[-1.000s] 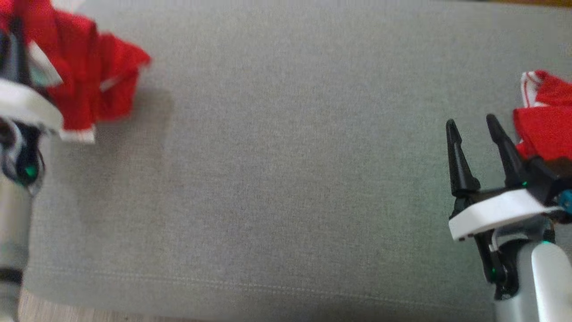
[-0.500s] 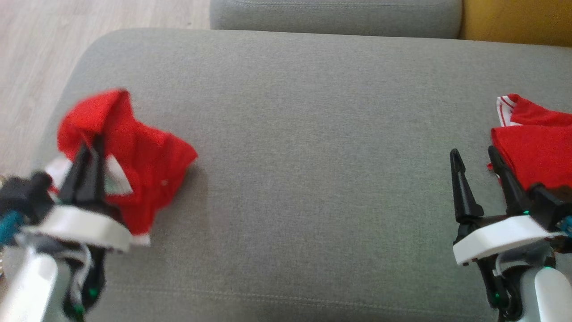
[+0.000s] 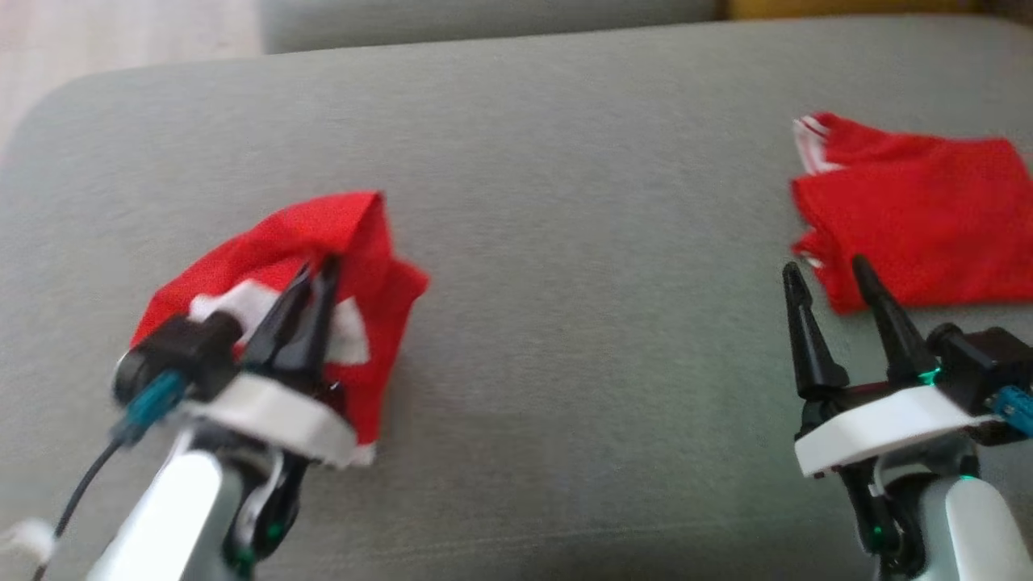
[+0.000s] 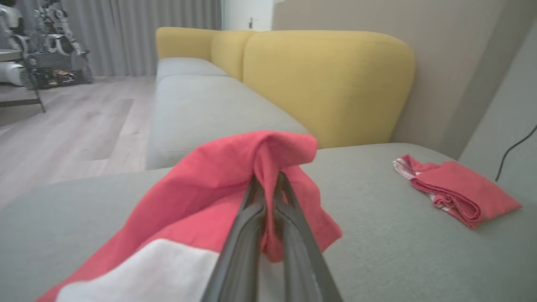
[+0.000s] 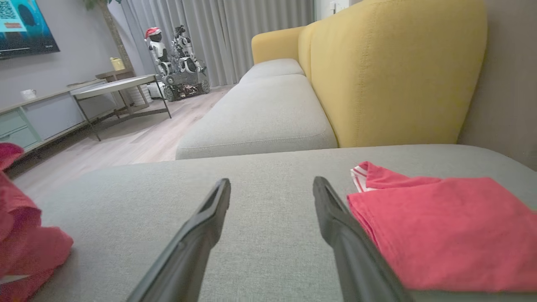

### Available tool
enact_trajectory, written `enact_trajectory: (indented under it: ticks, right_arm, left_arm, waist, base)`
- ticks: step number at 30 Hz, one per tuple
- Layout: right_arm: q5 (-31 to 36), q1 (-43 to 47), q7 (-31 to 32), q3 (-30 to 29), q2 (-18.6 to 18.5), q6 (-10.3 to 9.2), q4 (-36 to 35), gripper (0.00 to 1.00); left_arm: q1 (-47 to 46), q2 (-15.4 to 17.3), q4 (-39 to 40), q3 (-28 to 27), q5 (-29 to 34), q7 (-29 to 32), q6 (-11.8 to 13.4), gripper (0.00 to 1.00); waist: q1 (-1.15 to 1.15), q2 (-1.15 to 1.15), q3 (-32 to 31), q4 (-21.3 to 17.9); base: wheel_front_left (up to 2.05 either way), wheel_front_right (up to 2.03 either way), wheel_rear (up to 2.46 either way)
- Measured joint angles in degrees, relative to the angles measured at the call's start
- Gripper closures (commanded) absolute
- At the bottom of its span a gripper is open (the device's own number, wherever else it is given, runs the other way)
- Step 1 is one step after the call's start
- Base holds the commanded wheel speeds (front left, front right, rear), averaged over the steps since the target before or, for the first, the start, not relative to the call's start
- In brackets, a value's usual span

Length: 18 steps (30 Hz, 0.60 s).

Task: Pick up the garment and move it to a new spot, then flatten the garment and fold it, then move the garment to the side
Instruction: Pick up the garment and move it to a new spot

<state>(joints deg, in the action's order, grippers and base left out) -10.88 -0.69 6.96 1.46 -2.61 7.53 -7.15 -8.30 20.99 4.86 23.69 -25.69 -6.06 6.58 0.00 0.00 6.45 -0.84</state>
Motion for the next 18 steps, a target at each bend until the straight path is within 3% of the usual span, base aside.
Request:
enact_trajectory:
  ticks: [8, 14, 15, 16, 18]
  right_arm:
    - [-2.01, -2.74, -1.94, 2.50, -0.01, 0.00, 0.66, 0.00]
    - [-2.75, -2.85, -3.02, 2.78, -0.01, 0.00, 1.72, 0.00]
    - [-2.75, -2.92, -3.31, 2.80, -0.01, 0.00, 1.87, 0.00]
    - [-2.77, -3.07, -3.58, 2.79, -0.01, 0.00, 2.07, 0.00]
    - [-2.81, -3.45, -3.89, 2.70, -0.01, 0.00, 2.40, 0.00]
  left_arm:
    - [-12.67, -6.09, -10.89, 6.48, 1.21, -0.16, -5.17, 1.00]
    - [-15.66, -8.60, -19.17, 9.25, 1.41, -0.15, -7.62, 1.00]
    - [-15.87, -9.04, -20.61, 9.54, 1.41, -0.19, -7.86, 0.65]
    - [-16.00, -9.46, -21.90, 9.70, 1.40, -0.58, -8.15, 0.00]
    - [-16.21, -10.12, -23.80, 10.16, 1.40, -1.18, -8.20, 0.00]
  waist:
    - [0.00, 0.00, 3.40, -9.71]
    - [0.00, 0.00, 5.96, -13.70]
    - [0.00, 0.00, 6.45, -14.28]
    - [0.00, 0.00, 6.87, -14.77]
    - [0.00, 0.00, 7.56, -15.41]
  base:
    - [0.00, 0.00, 0.00]
    - [0.00, 0.00, 0.00]
    - [0.00, 0.00, 0.00]
    - [0.00, 0.00, 0.00]
    - [0.00, 0.00, 0.00]
